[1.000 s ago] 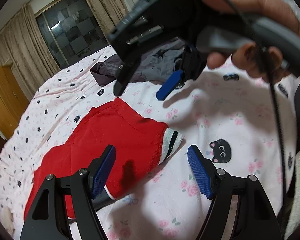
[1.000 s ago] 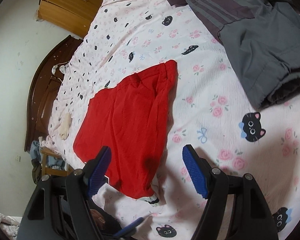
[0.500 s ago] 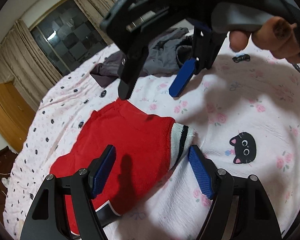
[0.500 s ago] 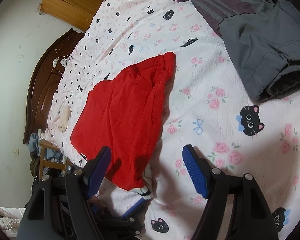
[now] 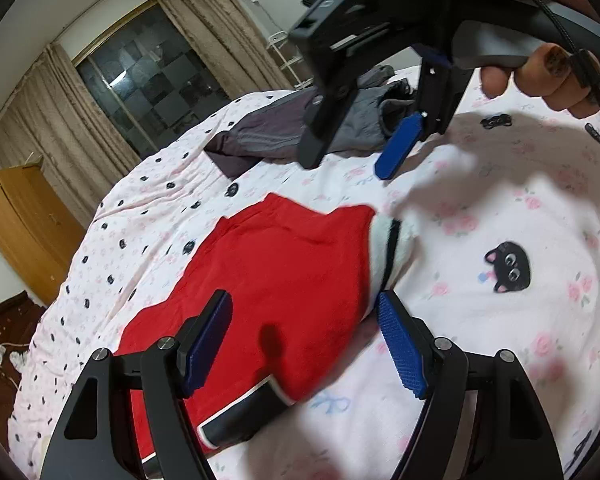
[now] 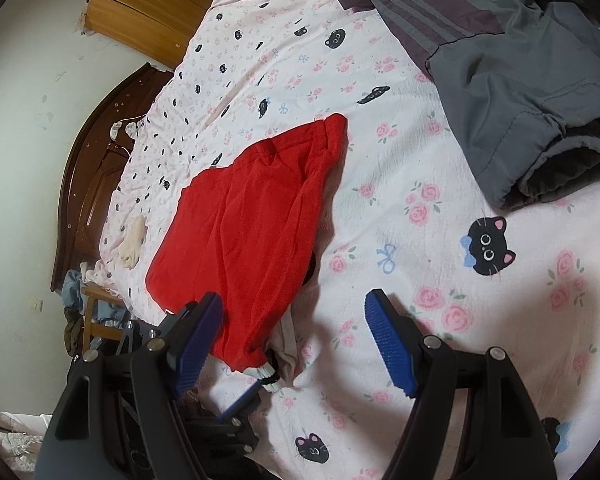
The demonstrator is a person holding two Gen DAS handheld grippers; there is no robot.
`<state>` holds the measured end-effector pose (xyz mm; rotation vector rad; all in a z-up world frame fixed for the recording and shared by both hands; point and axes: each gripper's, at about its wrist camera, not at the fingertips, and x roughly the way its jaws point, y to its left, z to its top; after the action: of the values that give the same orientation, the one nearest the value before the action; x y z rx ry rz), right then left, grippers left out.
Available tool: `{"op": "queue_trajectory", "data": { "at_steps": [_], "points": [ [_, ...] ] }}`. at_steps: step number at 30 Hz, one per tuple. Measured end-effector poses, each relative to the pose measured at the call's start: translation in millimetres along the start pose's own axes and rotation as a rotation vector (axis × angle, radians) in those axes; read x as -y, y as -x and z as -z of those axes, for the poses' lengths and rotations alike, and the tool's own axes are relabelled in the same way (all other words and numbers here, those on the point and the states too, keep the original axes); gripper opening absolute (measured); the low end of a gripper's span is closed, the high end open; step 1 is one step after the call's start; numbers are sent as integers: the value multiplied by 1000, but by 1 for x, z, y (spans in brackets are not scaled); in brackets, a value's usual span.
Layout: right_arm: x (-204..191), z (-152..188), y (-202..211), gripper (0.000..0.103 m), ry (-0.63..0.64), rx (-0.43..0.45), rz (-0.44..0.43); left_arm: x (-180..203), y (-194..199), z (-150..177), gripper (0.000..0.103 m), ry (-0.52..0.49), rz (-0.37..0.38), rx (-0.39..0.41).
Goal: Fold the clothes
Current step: 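Move the left gripper to the white-striped jersey edge and grasp it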
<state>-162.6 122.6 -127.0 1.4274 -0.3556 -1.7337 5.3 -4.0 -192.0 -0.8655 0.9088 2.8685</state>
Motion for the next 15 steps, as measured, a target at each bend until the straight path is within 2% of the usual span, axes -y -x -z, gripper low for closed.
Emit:
{"op": "queue_trajectory", "data": {
  "at_steps": [5,8,15],
  "points": [
    [0,2,-5,75,1,-15,-9,4,-2,-4,71,-39,-49,8],
    [2,2,-10,75,-16,-34,-40,9,-2,-6,71,-70,-52,14],
    [-4,5,-43,75,-40,-170,-96,12,-2,-4,71,-74,-43,11]
  ]
}}
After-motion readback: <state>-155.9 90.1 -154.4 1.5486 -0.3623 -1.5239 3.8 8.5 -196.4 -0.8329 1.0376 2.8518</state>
